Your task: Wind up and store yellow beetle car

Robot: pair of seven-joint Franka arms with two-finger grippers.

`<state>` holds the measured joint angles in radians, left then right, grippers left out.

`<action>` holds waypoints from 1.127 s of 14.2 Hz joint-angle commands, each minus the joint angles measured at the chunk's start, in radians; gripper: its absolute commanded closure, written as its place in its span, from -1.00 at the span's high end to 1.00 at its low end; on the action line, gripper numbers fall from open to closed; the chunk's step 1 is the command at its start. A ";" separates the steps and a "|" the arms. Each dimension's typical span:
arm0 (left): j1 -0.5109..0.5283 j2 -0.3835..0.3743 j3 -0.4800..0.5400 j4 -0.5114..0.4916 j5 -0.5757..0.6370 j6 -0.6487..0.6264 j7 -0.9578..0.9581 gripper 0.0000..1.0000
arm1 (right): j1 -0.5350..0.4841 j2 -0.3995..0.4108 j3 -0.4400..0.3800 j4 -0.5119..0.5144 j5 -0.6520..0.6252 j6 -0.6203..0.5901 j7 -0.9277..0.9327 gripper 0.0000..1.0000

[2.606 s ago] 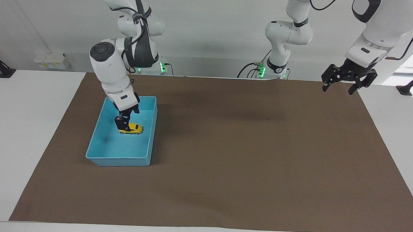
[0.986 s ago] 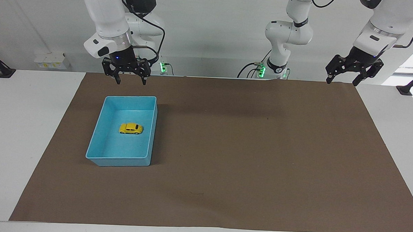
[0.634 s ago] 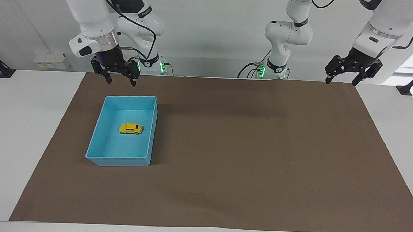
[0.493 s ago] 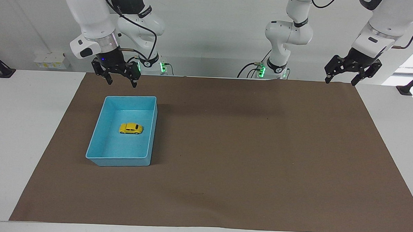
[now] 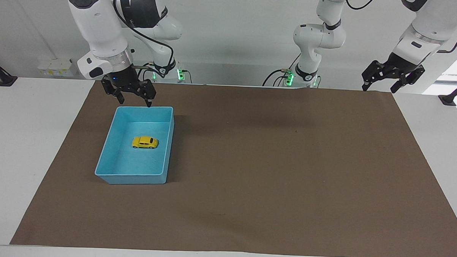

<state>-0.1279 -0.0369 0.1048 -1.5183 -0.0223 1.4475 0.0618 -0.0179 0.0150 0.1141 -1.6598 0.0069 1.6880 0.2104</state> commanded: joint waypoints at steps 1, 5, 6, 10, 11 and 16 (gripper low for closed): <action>0.024 0.009 -0.014 0.024 -0.011 -0.026 0.000 1.00 | 0.016 0.008 0.015 0.041 -0.063 -0.021 -0.013 1.00; 0.013 0.008 -0.016 0.023 -0.011 -0.022 -0.002 1.00 | 0.001 0.010 0.015 0.063 -0.048 -0.011 0.026 1.00; 0.011 0.008 -0.016 0.021 -0.011 -0.019 0.001 1.00 | -0.001 0.010 0.013 0.083 -0.036 -0.016 0.032 1.00; 0.019 -0.004 -0.016 0.001 -0.011 -0.016 0.007 1.00 | -0.002 0.010 0.009 0.095 0.018 -0.014 0.052 1.00; 0.021 -0.005 -0.016 0.001 -0.011 -0.016 0.007 1.00 | -0.004 0.011 0.007 0.095 0.019 -0.014 0.056 1.00; 0.021 -0.006 -0.016 0.000 -0.011 -0.021 0.007 1.00 | -0.005 0.010 0.001 0.095 0.022 -0.013 0.060 1.00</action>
<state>-0.1237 -0.0369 0.0964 -1.5184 -0.0224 1.4437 0.0618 -0.0086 0.0150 0.1080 -1.5837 0.0134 1.6850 0.2481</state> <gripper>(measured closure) 0.000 0.000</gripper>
